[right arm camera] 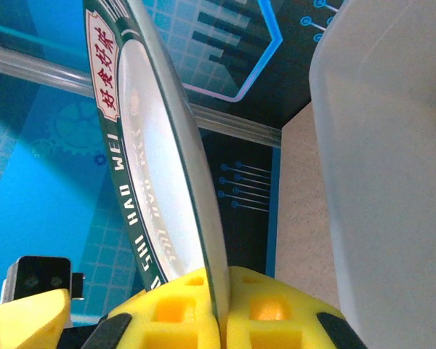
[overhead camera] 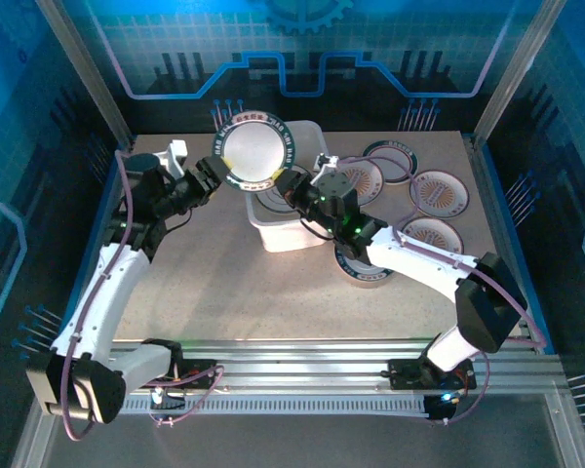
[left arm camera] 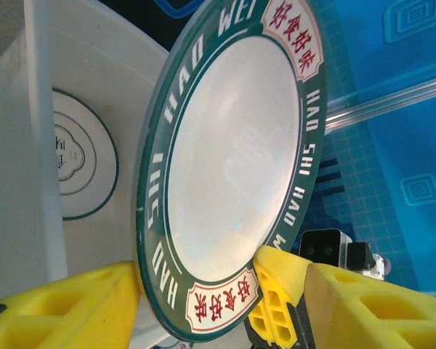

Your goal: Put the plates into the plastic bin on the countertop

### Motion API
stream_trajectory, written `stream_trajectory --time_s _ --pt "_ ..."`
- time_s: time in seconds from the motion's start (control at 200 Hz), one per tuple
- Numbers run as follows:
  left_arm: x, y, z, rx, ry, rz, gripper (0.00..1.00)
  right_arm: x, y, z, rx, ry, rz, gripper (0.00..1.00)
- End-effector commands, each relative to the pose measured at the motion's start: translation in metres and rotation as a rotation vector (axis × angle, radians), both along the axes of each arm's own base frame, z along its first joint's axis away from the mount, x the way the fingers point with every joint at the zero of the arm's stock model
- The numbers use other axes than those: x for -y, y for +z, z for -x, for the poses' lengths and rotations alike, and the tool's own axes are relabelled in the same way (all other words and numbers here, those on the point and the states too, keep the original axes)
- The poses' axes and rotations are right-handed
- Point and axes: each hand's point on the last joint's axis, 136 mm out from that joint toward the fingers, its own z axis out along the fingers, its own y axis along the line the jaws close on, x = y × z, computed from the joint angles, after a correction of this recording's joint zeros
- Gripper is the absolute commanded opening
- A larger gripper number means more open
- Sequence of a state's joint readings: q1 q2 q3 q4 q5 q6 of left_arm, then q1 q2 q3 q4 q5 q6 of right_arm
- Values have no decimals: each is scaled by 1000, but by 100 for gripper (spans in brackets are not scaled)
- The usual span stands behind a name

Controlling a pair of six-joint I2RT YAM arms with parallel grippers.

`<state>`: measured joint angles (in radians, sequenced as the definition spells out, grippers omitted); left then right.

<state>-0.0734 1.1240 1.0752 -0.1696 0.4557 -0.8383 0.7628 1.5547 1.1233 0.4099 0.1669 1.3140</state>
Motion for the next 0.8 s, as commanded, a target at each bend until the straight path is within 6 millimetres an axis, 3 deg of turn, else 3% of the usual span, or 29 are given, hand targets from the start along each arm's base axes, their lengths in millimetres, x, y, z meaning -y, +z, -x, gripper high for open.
stream_trajectory --time_s 0.0,0.18,0.365,0.605,0.795 --pt "-14 17 -8 48 42 -44 66 16 15 -15 21 -100 -25 0" --pt "-40 14 -15 31 103 -41 68 39 -2 -27 -72 -200 17 0" --pt "-55 -1 -22 -13 126 -34 69 61 -37 -33 -227 -310 82 0" --pt "-63 -24 -37 -77 133 -30 70 64 -62 -42 -360 -355 90 0" --pt "-68 -32 -46 -99 129 -29 71 57 -63 -53 -390 -362 130 0"
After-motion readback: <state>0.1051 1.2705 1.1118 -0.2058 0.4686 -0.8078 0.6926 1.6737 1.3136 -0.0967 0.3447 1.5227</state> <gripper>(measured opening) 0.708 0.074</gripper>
